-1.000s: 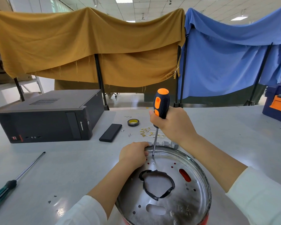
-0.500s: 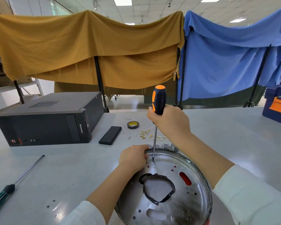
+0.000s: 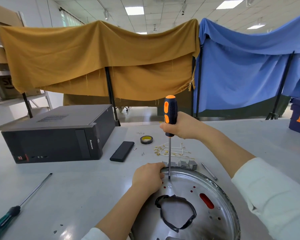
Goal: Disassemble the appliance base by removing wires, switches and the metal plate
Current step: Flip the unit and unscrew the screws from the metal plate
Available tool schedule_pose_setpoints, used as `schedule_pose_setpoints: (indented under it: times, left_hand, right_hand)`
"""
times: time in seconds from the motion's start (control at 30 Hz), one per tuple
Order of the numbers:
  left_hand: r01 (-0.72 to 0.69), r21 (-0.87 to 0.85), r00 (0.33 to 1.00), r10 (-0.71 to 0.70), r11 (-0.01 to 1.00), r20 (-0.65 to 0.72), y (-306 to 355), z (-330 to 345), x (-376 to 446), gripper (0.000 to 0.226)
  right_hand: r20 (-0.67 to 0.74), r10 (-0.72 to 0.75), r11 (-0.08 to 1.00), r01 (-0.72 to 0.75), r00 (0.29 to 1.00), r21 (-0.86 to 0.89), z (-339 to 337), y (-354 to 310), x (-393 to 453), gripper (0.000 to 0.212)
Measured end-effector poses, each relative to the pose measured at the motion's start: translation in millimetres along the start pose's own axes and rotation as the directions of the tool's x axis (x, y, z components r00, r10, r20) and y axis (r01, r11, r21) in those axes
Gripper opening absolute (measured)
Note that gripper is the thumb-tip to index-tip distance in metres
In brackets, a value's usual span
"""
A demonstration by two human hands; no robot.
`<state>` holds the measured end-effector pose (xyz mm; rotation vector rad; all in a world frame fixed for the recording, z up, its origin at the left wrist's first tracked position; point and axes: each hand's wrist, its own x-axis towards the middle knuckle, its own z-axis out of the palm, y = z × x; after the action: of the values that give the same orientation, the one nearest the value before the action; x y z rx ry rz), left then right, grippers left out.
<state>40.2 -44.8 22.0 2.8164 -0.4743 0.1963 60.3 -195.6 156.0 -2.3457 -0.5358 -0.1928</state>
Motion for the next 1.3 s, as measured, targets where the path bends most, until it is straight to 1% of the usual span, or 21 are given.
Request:
schedule_pose_setpoints:
  times: [0.1, 0.13, 0.17, 0.2, 0.23, 0.27, 0.37, 0.43, 0.47, 0.53, 0.6, 0.7, 0.8, 0.87, 0.93, 0.97, 1.03, 1.1, 1.17, 1.23, 1.3]
  left_hand:
    - [0.005, -0.008, 1.0, -0.005, 1.0, 0.002, 1, -1, -2, 0.022]
    - [0.004, -0.012, 1.0, -0.004, 1.0, 0.002, 1, -1, -2, 0.022]
    - [0.003, -0.018, 1.0, -0.003, 1.0, 0.002, 0, -1, -1, 0.021]
    - [0.001, -0.022, 1.0, -0.001, 1.0, 0.003, 0, 0, -1, 0.021]
    - [0.0, -0.025, 1.0, 0.0, 1.0, 0.004, 0, 0, -1, 0.021]
    - [-0.001, -0.027, 1.0, 0.001, 1.0, 0.002, 0, 0, 0, 0.021]
    - [-0.006, -0.03, 1.0, 0.006, 1.0, -0.002, 0, 1, 0, 0.023]
    - [-0.008, -0.038, 1.0, 0.008, 0.999, -0.007, -1, 1, 0, 0.024]
    - [-0.011, -0.043, 1.0, 0.01, 0.999, -0.01, -1, 1, 0, 0.025]
    - [-0.013, -0.054, 1.0, 0.013, 0.998, -0.011, -2, 2, 1, 0.026]
    - [-0.016, -0.046, 1.0, 0.016, 0.999, -0.008, -3, 2, 1, 0.026]
    - [-0.015, -0.039, 1.0, 0.015, 0.999, -0.008, -3, 2, 2, 0.025]
    - [-0.017, -0.042, 1.0, 0.017, 0.999, -0.013, -3, 2, 2, 0.024]
    - [-0.014, -0.044, 1.0, 0.014, 0.999, -0.017, -3, 2, 2, 0.024]
    - [-0.011, -0.042, 1.0, 0.01, 0.999, -0.015, -2, 2, 2, 0.023]
    - [-0.008, -0.038, 1.0, 0.008, 0.999, -0.012, -1, 2, 1, 0.024]
    - [-0.01, -0.032, 1.0, 0.01, 0.999, -0.014, -2, 3, 1, 0.025]
    - [-0.011, -0.035, 1.0, 0.01, 0.999, -0.016, -2, 3, 1, 0.026]
    - [-0.011, -0.035, 1.0, 0.01, 0.999, -0.02, -2, 3, 1, 0.026]
    - [-0.013, -0.027, 1.0, 0.012, 1.0, -0.021, -2, 3, 1, 0.026]
    - [-0.014, -0.021, 1.0, 0.014, 1.0, -0.022, -2, 3, 1, 0.024]
  right_hand:
    - [-0.157, -0.002, 0.945, -0.049, 0.988, -0.322, 8, -2, -5, 0.043]
    - [-0.222, -0.019, 0.943, -0.057, 0.975, -0.327, 11, -4, -8, 0.038]
    - [-0.274, 0.004, 0.985, -0.052, 0.962, -0.168, 13, -5, -9, 0.027]
    - [-0.301, 0.059, 0.995, -0.031, 0.952, 0.097, 17, -9, -11, 0.017]
    - [-0.318, 0.124, 0.941, -0.01, 0.94, 0.338, 21, -13, -10, 0.017]
    - [-0.336, 0.176, 0.871, 0.012, 0.925, 0.491, 25, -18, -11, 0.018]
    - [-0.419, 0.233, 0.785, 0.085, 0.877, 0.614, 41, -24, -7, 0.02]
    - [-0.378, 0.267, 0.703, 0.09, 0.886, 0.706, 41, -25, -2, 0.029]
    - [-0.294, 0.24, 0.662, 0.065, 0.925, 0.747, 38, -25, 0, 0.032]
    - [-0.076, 0.086, 0.608, 0.008, 0.993, 0.794, 31, -22, 1, 0.038]
    - [0.008, 0.006, 0.582, -0.01, 1.0, 0.813, 29, -18, 1, 0.041]
    - [-0.158, 0.105, 0.682, 0.045, 0.982, 0.73, 31, -19, -4, 0.027]
    - [-0.479, 0.244, 0.83, 0.074, 0.843, 0.552, 36, -21, -7, 0.014]
    - [-0.553, 0.25, 0.851, 0.092, 0.795, 0.517, 40, -24, -6, 0.014]
    - [-0.522, 0.264, 0.803, 0.116, 0.811, 0.585, 41, -29, -4, 0.011]
    - [-0.452, 0.258, 0.746, 0.121, 0.854, 0.654, 38, -29, -4, 0.014]
    - [-0.213, 0.143, 0.6, 0.087, 0.967, 0.795, 30, -27, -2, 0.023]
    - [-0.051, 0.004, 0.521, 0.041, 0.999, 0.853, 23, -24, -2, 0.023]
    - [-0.081, -0.001, 0.566, 0.067, 0.997, 0.822, 25, -22, -2, 0.018]
    - [-0.297, 0.07, 0.77, 0.138, 0.952, 0.623, 34, -23, -5, 0.018]
    - [-0.612, 0.065, 0.941, 0.155, 0.788, 0.3, 45, -22, -6, 0.021]
